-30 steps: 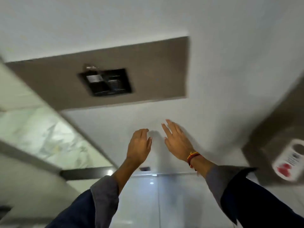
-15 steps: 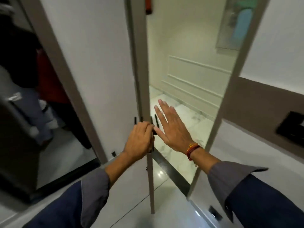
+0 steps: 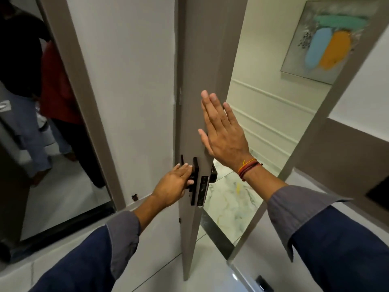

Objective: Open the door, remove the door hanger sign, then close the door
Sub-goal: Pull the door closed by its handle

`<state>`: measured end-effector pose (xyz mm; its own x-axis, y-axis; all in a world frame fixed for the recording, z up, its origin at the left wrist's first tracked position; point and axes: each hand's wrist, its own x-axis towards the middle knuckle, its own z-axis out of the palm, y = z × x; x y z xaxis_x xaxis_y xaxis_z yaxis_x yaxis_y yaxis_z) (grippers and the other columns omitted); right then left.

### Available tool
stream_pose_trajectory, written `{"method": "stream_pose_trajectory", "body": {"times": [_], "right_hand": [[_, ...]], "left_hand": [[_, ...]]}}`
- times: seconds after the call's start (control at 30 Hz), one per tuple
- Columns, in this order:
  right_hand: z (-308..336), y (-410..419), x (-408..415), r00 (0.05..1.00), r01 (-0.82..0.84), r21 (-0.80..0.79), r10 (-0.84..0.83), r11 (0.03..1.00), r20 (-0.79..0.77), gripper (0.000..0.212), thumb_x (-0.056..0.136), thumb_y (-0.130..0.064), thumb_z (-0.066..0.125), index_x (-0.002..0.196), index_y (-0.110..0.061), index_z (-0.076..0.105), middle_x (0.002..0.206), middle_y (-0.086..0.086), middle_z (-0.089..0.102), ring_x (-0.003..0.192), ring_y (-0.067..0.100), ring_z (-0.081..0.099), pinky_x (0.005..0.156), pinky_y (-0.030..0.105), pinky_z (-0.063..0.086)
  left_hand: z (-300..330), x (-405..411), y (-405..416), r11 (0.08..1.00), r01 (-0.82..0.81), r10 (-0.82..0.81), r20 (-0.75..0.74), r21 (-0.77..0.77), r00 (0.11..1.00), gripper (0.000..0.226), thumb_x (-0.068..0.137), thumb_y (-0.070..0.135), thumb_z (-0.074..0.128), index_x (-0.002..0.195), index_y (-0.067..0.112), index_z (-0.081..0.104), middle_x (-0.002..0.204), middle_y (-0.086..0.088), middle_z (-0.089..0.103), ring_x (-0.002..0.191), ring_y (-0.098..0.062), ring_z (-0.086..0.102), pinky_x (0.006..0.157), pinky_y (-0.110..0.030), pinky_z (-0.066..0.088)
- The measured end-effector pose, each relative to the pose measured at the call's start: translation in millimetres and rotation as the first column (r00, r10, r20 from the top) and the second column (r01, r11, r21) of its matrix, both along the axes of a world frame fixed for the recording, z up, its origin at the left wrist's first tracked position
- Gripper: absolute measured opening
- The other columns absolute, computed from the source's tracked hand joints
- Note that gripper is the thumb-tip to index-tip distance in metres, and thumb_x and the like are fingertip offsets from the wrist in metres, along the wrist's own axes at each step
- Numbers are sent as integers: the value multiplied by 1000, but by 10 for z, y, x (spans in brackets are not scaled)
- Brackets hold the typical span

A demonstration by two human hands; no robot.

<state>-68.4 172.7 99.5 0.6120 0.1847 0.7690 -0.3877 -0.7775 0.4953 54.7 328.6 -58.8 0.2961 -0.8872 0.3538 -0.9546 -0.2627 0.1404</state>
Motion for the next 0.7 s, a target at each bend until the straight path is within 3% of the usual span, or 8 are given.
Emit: {"method": "stream_pose_trajectory", "body": {"times": [0.13,0.3,0.43,0.5,0.57,0.7], "right_hand": [[-6,-256,-109,998,41,7,-41,999,37,82,109,-32,41,166,0,-8,175,12,-21,163,26,-20,136,44,-3],[-24,-776,-455,992,120,0,-120,993,45,86,106,-35,44,167,-1,-7,176,12,-20,165,27,-16,136,45,-1],[23,-1207,-806,950,312,-25,-312,950,23,84,108,-42,40,167,1,-1,175,14,-18,165,28,-16,136,47,-1],[48,-1385,-966,908,419,-38,-419,907,8,81,110,-45,38,168,3,8,176,16,-13,165,29,-13,135,49,7],[76,-1540,-1105,857,514,-71,-516,855,-13,78,111,-47,39,166,3,20,177,20,4,165,33,3,133,52,20],[162,-1805,-1270,740,659,-124,-669,742,-66,78,110,-50,41,166,2,23,175,20,20,163,36,23,131,53,27]], "left_hand": [[-44,-84,-277,997,60,-62,-30,-49,998,57,103,49,35,145,12,43,149,-11,52,142,-23,44,120,-41,35],[-41,-283,-801,985,144,-146,-16,-97,989,54,102,52,42,138,13,54,144,-8,59,138,-19,50,120,-33,32],[7,-467,-1355,982,180,-179,38,-48,983,56,101,52,43,133,8,59,138,-11,63,130,-22,57,116,-32,38],[51,-597,-1623,989,145,-143,116,-14,983,55,99,53,48,125,7,65,125,-9,71,116,-22,67,103,-32,50],[130,-744,-1892,993,105,-114,176,62,978,54,94,54,55,116,6,70,106,-7,76,99,-21,72,84,-30,58],[258,-959,-2460,984,83,-101,115,156,988,51,92,46,63,106,-3,70,87,-14,75,81,-29,73,68,-37,60]]}}
